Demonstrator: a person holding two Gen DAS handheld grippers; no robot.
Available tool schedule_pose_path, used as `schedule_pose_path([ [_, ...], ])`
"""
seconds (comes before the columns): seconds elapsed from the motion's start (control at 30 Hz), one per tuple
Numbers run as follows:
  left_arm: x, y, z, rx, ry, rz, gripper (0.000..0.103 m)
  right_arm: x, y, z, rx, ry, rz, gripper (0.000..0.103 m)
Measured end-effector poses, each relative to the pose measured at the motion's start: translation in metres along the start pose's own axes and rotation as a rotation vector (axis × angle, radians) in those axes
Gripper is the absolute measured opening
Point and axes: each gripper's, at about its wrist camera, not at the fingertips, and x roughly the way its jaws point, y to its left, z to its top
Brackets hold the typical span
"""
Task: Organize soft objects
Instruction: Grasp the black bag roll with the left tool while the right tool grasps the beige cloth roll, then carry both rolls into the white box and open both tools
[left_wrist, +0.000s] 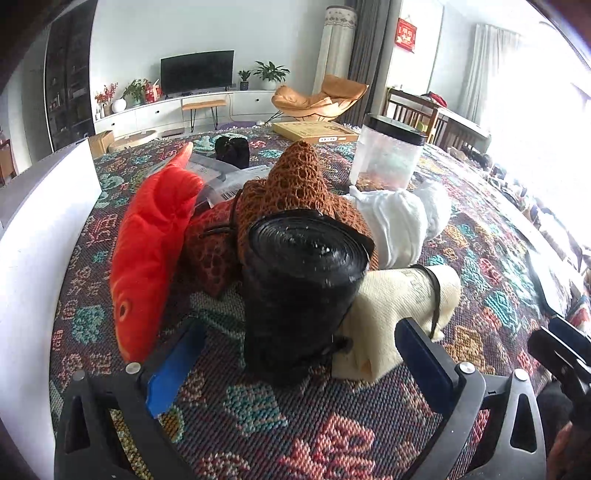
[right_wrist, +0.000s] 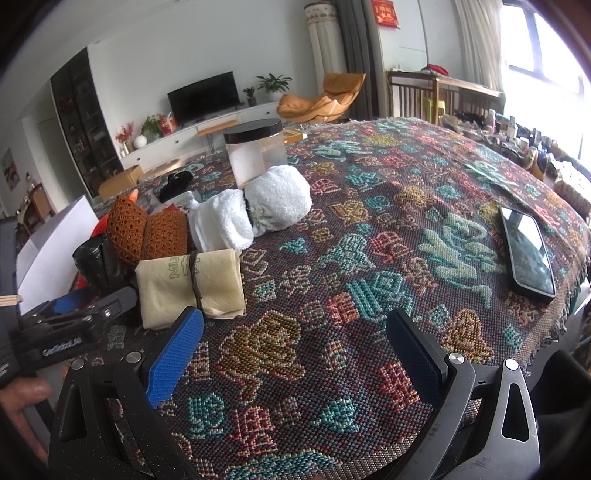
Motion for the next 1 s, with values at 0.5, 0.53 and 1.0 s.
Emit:
schedule_pose_path([
  [0.5,-0.099,0.066,-0.028,-0.128,-0.046,-0.064,0.038,0.085,0.053,0.047,-0.169,0.255,0.449,0.1],
  [0.53,-0.106,0.069,-0.031,-0.131,-0.054,-0.066,0.038,0.092,0.058,0.049,-0.173,0.261,0.458,0.1],
  [1.0,-0.187,0.114,-0.02,-0.215,-0.134,-0.103,0.038,0.073,0.05,0.045,-0.132,0.292,0.421,0.015],
])
